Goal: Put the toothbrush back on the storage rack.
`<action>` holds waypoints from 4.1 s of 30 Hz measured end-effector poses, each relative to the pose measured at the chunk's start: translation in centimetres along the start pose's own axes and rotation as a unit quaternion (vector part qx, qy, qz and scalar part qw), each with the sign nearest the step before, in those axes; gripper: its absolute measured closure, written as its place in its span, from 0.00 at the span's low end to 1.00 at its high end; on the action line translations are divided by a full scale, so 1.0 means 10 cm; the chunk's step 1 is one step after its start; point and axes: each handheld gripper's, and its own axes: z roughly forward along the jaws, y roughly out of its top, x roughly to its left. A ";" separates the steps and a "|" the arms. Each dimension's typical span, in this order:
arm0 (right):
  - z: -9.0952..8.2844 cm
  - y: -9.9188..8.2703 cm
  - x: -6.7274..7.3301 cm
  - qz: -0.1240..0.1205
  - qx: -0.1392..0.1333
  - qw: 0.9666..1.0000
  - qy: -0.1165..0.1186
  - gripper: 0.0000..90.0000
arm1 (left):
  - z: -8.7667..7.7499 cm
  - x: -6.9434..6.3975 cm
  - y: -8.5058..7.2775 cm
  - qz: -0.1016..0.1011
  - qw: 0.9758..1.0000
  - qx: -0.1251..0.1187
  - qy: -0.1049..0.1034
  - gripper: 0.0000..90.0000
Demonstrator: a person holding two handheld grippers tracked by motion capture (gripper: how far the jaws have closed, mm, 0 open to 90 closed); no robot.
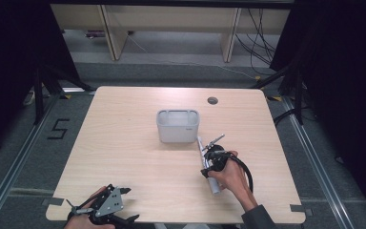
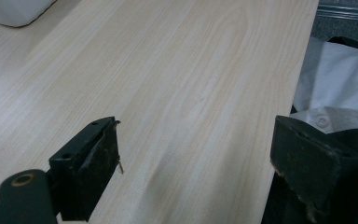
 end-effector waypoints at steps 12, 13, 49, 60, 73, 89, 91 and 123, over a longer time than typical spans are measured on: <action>0.08 0.12 -0.02 -0.010 0.036 0.999 -0.010 0.55 | 0.00 0.00 0.00 -0.001 1.000 0.000 -0.002 0.16; 0.09 0.13 -0.03 -0.018 0.035 0.999 -0.009 0.55 | 0.01 0.00 0.00 -0.002 1.000 -0.003 -0.001 0.16; 0.06 0.07 -0.28 -0.040 0.096 0.994 -0.016 0.74 | -0.01 0.01 0.01 0.000 1.000 0.002 -0.008 0.16; -0.10 0.00 -0.25 -0.055 0.072 0.996 -0.022 0.74 | 0.00 0.01 0.01 0.005 1.000 0.004 -0.001 0.16; -0.48 -0.11 -0.31 -0.043 -0.023 0.998 -0.029 0.74 | 0.01 -0.01 0.00 -0.003 1.000 -0.002 -0.004 0.16; -0.85 -0.16 -0.52 0.010 -0.152 0.988 -0.034 0.74 | -0.01 0.01 0.01 -0.003 1.000 0.001 -0.004 0.16; -0.86 -0.14 -0.55 0.001 -0.158 0.987 -0.036 0.74 | -0.01 0.01 0.01 -0.003 1.000 0.002 -0.003 0.16; -0.94 0.45 -0.64 0.041 -0.324 0.944 -0.045 0.74 | -0.01 0.00 0.01 -0.002 1.000 -0.003 -0.007 0.16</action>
